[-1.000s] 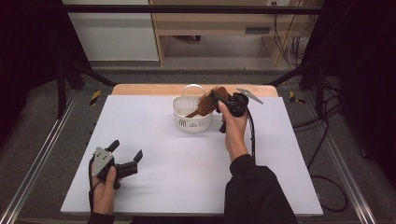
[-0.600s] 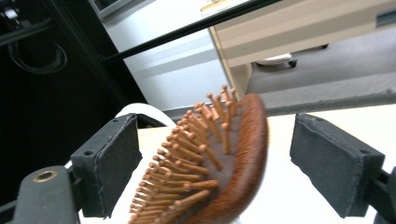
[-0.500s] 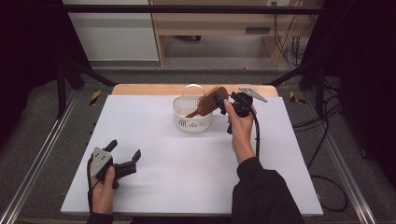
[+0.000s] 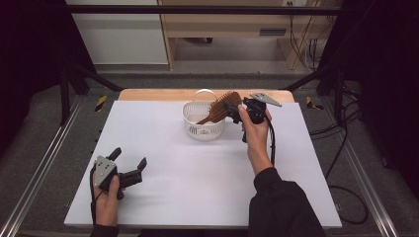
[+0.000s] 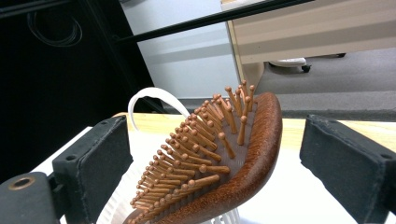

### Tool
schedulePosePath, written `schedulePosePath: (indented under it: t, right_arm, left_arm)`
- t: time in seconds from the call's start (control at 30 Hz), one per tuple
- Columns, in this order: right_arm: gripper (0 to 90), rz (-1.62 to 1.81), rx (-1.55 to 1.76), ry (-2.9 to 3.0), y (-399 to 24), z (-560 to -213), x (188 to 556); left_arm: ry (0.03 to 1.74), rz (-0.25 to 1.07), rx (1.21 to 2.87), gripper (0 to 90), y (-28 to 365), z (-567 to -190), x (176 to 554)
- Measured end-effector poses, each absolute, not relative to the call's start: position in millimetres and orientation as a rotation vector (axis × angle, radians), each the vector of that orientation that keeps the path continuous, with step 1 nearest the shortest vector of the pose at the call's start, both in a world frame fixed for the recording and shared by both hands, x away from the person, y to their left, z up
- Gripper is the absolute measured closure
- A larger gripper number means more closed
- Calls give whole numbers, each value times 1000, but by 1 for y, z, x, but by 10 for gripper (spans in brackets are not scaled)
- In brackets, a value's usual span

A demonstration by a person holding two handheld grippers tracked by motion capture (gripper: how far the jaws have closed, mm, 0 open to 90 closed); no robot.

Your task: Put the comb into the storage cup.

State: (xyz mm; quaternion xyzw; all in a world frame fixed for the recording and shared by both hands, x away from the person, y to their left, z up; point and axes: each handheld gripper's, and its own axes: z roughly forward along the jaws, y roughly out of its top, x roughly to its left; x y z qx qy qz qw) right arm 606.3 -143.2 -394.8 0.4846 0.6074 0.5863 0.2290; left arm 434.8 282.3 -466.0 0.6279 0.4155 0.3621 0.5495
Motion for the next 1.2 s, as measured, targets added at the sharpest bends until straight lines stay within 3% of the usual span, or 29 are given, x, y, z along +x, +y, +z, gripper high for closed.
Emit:
schedulePosePath:
  t: [1.2]
  right_arm:
    - [58,1562,1227,1600,-145,-364,594]
  left_arm:
    - [989,894,1494,11,292,-465,435]
